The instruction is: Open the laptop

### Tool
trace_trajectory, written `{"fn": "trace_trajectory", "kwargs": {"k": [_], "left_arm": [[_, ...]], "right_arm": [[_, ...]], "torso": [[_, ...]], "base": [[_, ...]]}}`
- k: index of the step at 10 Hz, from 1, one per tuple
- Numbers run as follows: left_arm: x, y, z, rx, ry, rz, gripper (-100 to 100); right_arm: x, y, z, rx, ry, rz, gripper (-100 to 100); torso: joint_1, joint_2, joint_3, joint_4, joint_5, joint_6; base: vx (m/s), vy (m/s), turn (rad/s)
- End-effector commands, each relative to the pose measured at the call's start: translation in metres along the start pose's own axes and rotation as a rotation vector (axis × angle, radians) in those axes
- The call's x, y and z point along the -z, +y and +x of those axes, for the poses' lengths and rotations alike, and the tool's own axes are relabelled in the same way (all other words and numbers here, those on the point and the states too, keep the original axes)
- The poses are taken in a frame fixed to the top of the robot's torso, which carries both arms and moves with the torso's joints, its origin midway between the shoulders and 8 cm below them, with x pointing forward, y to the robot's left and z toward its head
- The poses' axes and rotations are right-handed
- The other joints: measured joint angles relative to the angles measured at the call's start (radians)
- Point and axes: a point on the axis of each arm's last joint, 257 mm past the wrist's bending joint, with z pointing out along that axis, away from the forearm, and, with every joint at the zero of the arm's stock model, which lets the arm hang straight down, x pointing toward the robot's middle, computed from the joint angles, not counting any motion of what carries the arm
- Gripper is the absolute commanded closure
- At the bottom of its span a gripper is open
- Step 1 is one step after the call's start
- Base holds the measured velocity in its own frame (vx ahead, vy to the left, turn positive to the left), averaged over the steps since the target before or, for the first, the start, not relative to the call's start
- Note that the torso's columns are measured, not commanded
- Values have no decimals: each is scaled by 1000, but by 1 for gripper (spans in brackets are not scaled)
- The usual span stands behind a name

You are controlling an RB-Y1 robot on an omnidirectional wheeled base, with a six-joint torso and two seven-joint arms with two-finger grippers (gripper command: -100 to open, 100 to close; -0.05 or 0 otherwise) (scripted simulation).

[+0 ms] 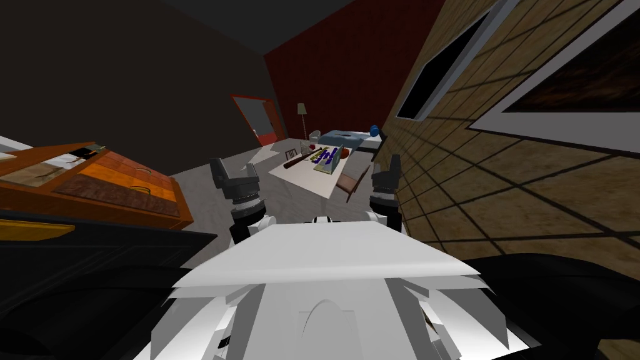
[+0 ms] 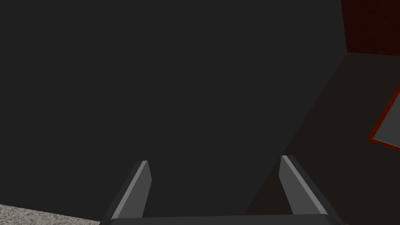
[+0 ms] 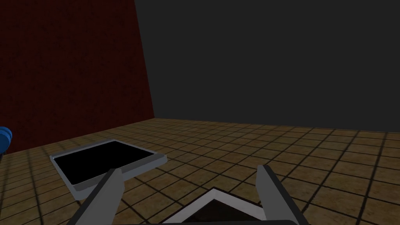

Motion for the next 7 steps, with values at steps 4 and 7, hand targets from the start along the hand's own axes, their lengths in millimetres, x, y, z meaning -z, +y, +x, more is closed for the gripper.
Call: {"fn": "trace_trajectory", "kwargs": {"k": [4,7], "left_arm": [[0,0,0,0,0,0,0],[0,0,0,0,0,0,0]], "right_arm": [[2,-36,18,237,180,66,-100],[5,-70,18,432,255,126,-100]], "torso": [[1,13,-25,14,0,0],[0,13,-25,14,0,0]], "base": [[-14,73,33],[-15,119,48]]}}
